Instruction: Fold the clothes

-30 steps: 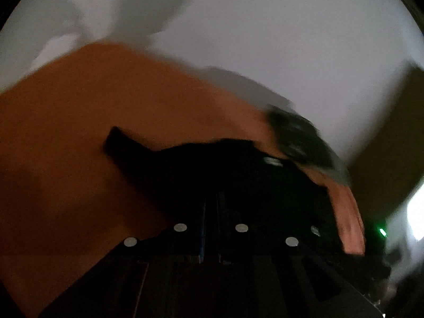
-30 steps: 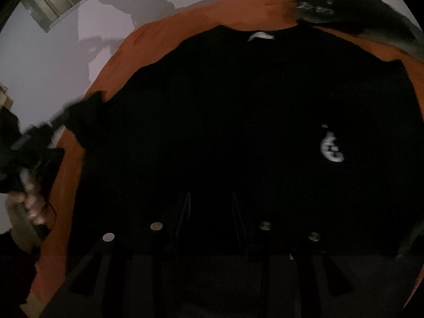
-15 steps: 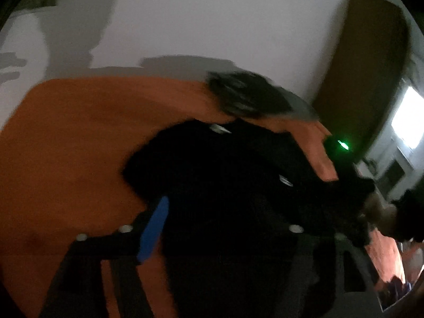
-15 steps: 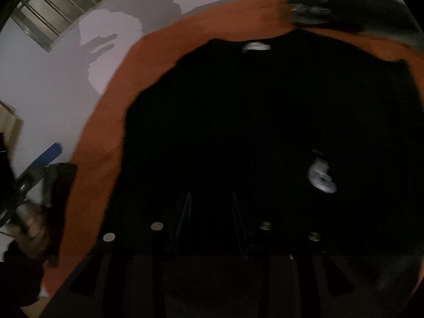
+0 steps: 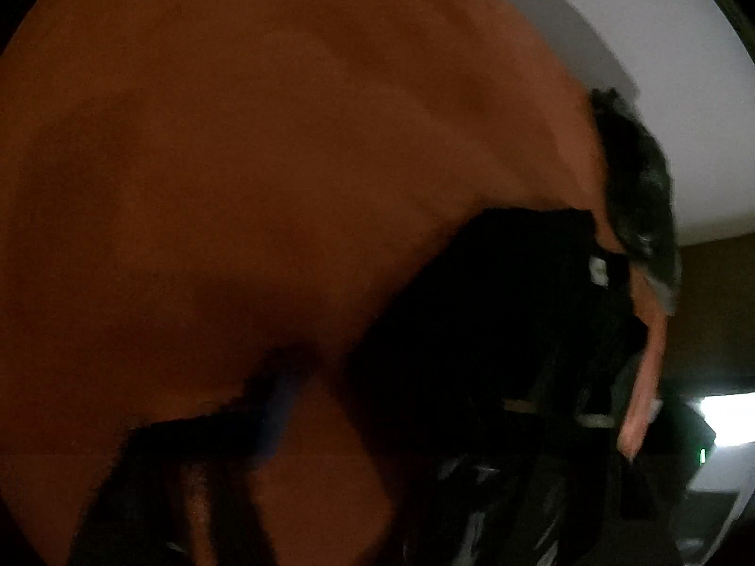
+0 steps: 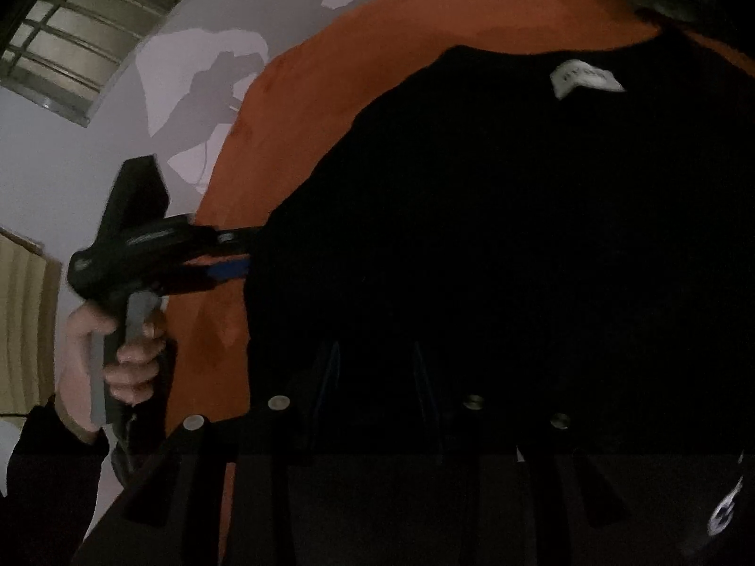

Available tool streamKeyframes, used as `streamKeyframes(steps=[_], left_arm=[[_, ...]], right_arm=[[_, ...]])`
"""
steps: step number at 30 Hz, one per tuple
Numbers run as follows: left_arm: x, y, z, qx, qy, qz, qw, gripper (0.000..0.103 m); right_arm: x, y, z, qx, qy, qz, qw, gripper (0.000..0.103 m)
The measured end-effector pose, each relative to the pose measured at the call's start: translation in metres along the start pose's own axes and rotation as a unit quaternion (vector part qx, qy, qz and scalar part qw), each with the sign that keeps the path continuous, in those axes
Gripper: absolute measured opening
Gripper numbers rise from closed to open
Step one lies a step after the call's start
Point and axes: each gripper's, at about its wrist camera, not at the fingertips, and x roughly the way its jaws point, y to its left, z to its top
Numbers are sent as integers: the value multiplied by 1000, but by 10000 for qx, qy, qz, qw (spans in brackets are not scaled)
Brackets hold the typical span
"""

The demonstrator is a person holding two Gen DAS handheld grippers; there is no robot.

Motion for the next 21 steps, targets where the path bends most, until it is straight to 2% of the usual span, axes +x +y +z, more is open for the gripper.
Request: streamKeyframes(steps=[3,5,7,10,13,14,15,17,19,21], left_arm=[[-14,-26,5,483,-373,585,9964,3],[-28,-34,17,389,-531,865,9941,3],[-30,-38,27,337,-435,1034,9931,3],[-26,-53,31,532,-395,1732,9827,3],[-5,-63,33,473,97,1555,9867,6],[-3,-65,32,452,65,1540,9870,11],[-3,-65,32,454,-48,1629,9856,24],[-11,-58,31,312,-329,1693,9845,58],[-27,-39,31,-19,-817,1591,9839,65],[-43,-14,28,-443,-1144,1509,9809,66]], right_arm=[[-9,-6,-18,93,-20,11,10000,31],[-16,-11,-23,175,-76,28,9998,31],[-24,-16,-27,275,-155,39,9995,31],[-36,-20,-32,307,-251,-10,9992,31],[-47,-18,-41,206,-287,-137,9993,31],[-46,-18,-42,211,-247,-118,9994,31],[-45,-17,-43,216,-206,-98,9995,31],[-44,-16,-46,221,-123,-51,9997,31],[-41,-11,-48,178,-29,66,9998,31],[-35,-6,-48,105,45,158,9998,31]])
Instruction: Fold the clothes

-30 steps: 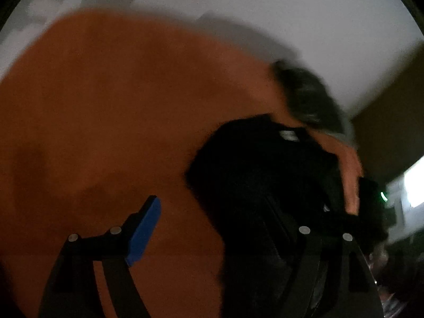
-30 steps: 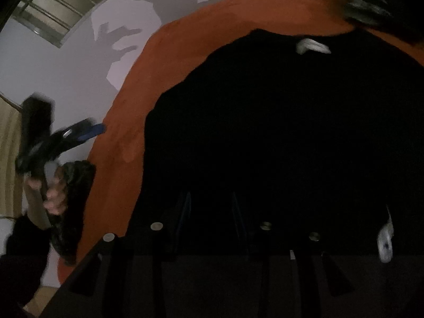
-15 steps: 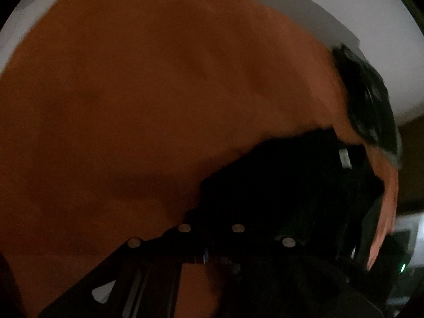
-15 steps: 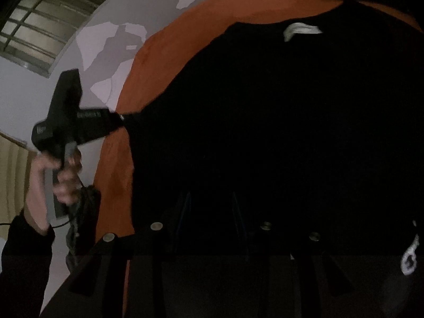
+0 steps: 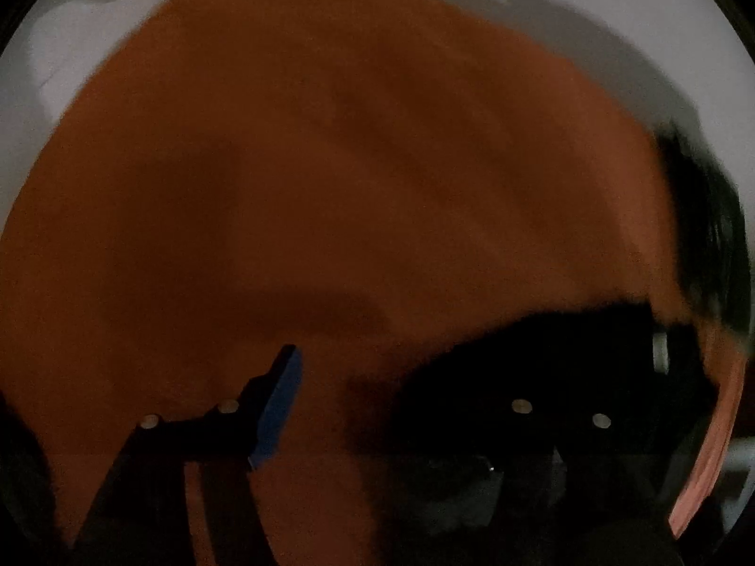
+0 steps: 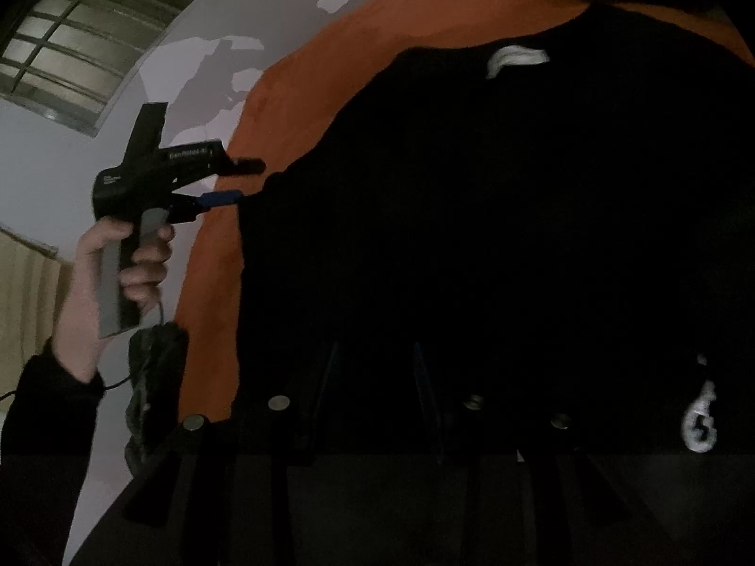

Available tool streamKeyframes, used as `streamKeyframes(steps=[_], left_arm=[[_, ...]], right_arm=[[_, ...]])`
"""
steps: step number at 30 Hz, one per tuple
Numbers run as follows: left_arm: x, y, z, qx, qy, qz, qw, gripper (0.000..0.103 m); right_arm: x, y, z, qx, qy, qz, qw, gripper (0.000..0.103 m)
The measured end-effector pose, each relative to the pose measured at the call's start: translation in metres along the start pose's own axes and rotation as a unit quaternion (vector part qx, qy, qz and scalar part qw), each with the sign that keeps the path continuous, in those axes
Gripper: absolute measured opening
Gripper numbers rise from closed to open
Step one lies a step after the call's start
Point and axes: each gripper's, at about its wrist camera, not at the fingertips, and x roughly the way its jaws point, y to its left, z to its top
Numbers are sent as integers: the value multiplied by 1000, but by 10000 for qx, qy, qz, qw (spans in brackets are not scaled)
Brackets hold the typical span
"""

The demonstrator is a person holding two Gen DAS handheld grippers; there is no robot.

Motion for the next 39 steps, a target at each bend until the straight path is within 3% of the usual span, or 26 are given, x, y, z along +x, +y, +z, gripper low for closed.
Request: streamKeyframes(steps=[2,5,8,11,14,15,17,18,22,28,30,35,39], left_arm=[[-6,28,-7,-382,-61,-207,9990,66],[-17,54,-39,-446,-54,-331,9984,66],[-38,59,-102,-139,-131,-756,9970,66],[-63,62,-174,253,-260,-1256,9914,66],[-87,55,-230,841,-834,-1022,9877,66],[-88,50,-243,994,-852,-1015,9862,66],[-88,38,-269,1292,-795,-1073,9826,66],[-86,28,-275,1383,-733,-1089,9817,66],[-72,-7,-283,1723,-710,-971,9777,66],[-45,-37,-273,2138,-971,308,9715,65],[-36,-42,-262,2014,-1032,466,9729,65],[-41,-3,-251,1354,-1083,464,9838,65],[-40,52,-247,901,-706,-74,9934,65]], right_arm=[[11,8,10,-172,11,-57,9998,31],[26,21,34,-473,-67,-212,9986,31],[41,27,64,-634,-173,-337,9973,32],[72,29,105,-689,72,-355,9970,43],[88,36,114,-985,153,-516,9937,44],[89,38,114,-1066,136,-513,9929,41],[86,42,115,-1242,42,-446,9912,10],[86,46,114,-1320,-13,-518,9899,4],[80,56,109,-1298,-283,-543,9897,3],[47,60,101,-1033,-530,-539,9918,3],[52,67,99,-961,-549,-564,9923,3],[72,69,95,-1087,-344,-995,9885,3],[98,49,91,-853,202,-1209,9888,4]])
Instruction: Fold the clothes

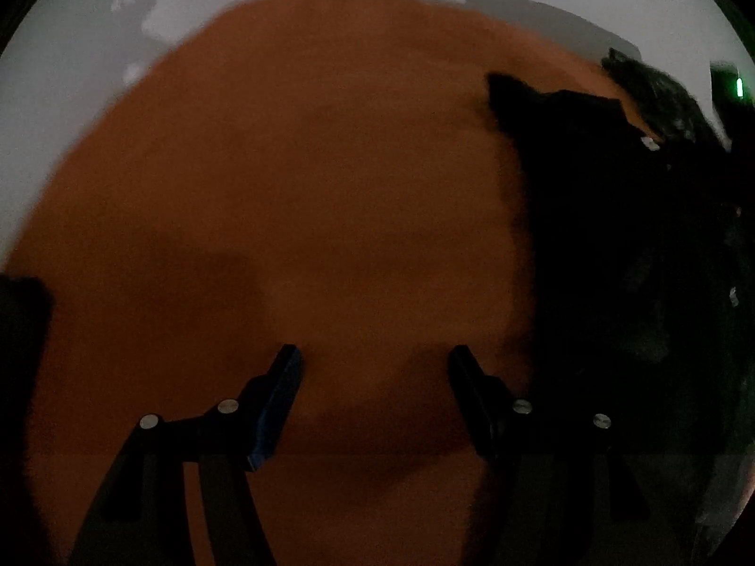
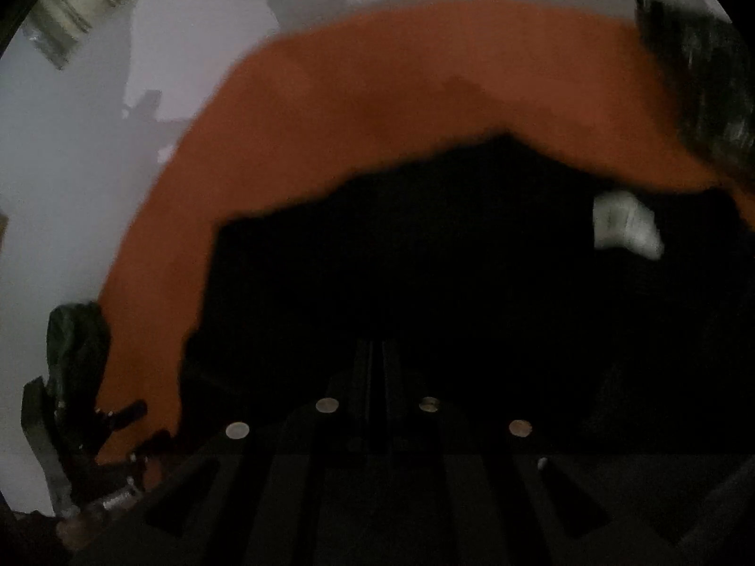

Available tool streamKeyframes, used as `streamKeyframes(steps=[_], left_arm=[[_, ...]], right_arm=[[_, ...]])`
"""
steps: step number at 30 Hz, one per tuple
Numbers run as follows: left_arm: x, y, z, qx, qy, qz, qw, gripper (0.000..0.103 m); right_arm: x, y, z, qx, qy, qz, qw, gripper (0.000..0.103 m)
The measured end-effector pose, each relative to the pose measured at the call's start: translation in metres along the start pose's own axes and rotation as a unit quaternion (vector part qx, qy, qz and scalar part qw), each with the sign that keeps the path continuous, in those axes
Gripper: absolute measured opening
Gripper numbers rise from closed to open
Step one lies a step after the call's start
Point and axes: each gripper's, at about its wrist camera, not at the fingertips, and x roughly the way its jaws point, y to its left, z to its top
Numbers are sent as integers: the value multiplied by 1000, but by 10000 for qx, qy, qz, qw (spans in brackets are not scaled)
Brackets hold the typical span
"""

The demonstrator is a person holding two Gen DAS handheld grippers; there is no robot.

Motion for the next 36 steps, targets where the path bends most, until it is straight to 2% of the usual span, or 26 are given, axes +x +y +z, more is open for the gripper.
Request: streamKeyframes(steps=[2,4,5,6,8,10,13,14,18,22,24,25,27,29,32,35,36], left_arm=[[-15,4,0,-243,-154,-302,9991,65],[-29,-2,3,-268,-344,-681,9967,65],[-37,-8,3,-211,-424,-883,9950,66],[-35,-20,4,3,-421,-935,9947,66],[-27,-45,5,502,-378,-969,9933,66],[-12,-63,2,1063,-273,-718,9914,66],[15,-74,-5,1676,31,-176,9857,66],[21,-71,-5,1649,41,-76,9863,66],[17,-36,1,823,-45,-166,9965,66],[17,-7,1,190,78,-588,9981,66],[8,9,-5,-285,129,-914,9953,68],[9,21,-7,-712,215,-1286,9889,69],[11,35,-4,-1026,297,-1635,9807,69],[7,33,-4,-881,235,-1714,9810,69],[-18,26,1,-279,68,-1645,9860,69],[-49,24,8,312,-203,-1650,9856,69],[-54,22,19,325,-299,-1697,9845,69]], right_arm=[[0,-7,0,245,-1,136,9996,8],[-7,-11,0,395,-192,199,9988,23],[-13,-11,-1,417,-349,200,9983,26],[-21,-8,-2,373,-569,194,9975,31],[-30,2,-7,208,-824,242,9961,33],[-34,13,-11,6,-942,326,9950,33],[-30,26,-16,-154,-865,414,9953,33],[-28,30,-17,-208,-798,447,9956,33],[-25,40,-17,-463,-740,397,9954,33],[-29,34,-30,-451,-656,355,9962,33],[-31,28,-38,-401,-601,351,9968,33],[-32,26,-42,-361,-578,362,9970,33],[-38,17,-56,-181,-555,487,9971,33],[-43,9,-69,-12,-537,601,9967,33],[-65,-3,-92,116,-591,662,9960,33],[-94,-18,-114,141,-681,565,9960,33],[-102,-22,-119,139,-712,504,9961,33]])
